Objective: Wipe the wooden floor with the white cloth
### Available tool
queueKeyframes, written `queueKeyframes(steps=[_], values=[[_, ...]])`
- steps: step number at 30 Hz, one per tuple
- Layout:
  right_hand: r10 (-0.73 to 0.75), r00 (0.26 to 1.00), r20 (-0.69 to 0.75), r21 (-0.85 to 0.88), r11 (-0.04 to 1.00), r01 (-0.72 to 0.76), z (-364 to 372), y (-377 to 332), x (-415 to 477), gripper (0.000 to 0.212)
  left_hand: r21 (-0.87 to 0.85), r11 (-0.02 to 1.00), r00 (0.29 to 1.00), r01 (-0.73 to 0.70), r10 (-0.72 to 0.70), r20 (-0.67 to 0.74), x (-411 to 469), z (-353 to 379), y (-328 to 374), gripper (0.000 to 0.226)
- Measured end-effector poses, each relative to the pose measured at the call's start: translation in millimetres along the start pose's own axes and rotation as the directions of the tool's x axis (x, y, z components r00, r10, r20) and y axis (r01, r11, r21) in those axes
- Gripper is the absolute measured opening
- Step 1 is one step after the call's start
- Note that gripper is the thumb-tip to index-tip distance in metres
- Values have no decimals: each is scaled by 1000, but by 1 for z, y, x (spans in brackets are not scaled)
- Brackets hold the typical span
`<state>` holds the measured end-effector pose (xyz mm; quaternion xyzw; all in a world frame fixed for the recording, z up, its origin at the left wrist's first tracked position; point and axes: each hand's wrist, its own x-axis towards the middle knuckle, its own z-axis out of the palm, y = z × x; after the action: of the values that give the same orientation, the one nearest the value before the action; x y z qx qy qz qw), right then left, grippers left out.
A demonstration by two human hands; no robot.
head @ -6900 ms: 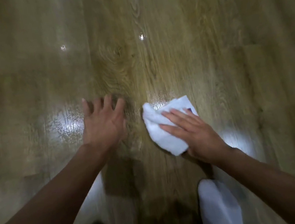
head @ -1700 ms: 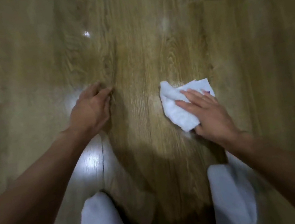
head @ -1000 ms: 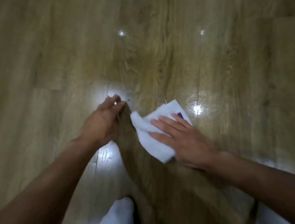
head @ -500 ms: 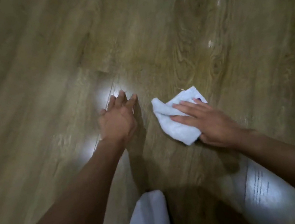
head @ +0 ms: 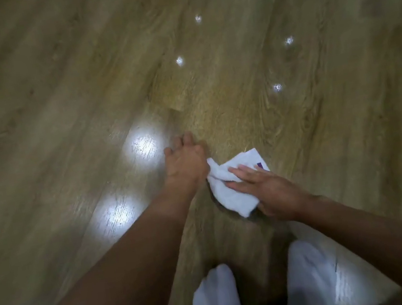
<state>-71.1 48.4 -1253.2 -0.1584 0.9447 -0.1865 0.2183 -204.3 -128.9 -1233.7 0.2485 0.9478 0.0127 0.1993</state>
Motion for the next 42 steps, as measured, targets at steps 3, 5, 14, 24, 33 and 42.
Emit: queueKeyframes(steps=[3, 5, 14, 24, 33, 42], values=[[12, 998, -58, 21, 1000, -11, -12, 39, -19, 65, -64, 998, 1000, 14, -16, -19, 3, 14, -18, 47], [142, 981, -132, 89, 987, -131, -26, 50, 7, 63, -54, 998, 998, -20, 17, -57, 2, 24, -32, 55], [-138, 978, -159, 17, 990, 143, 9, -21, 65, 74, -147, 979, 956, 140, -172, -238, -20, 18, -96, 30], [40, 962, -269, 51, 998, -27, -19, -57, 190, 67, -222, 950, 949, 218, -260, -178, -29, 18, -119, 36], [-286, 948, -139, -109, 956, 272, -34, -26, 195, 69, -287, 909, 907, 301, -366, -207, -46, 31, -143, 36], [-329, 935, -135, -128, 941, 313, -16, -105, 253, 71, -391, 865, 888, 313, -413, -203, -65, 26, -162, 14]])
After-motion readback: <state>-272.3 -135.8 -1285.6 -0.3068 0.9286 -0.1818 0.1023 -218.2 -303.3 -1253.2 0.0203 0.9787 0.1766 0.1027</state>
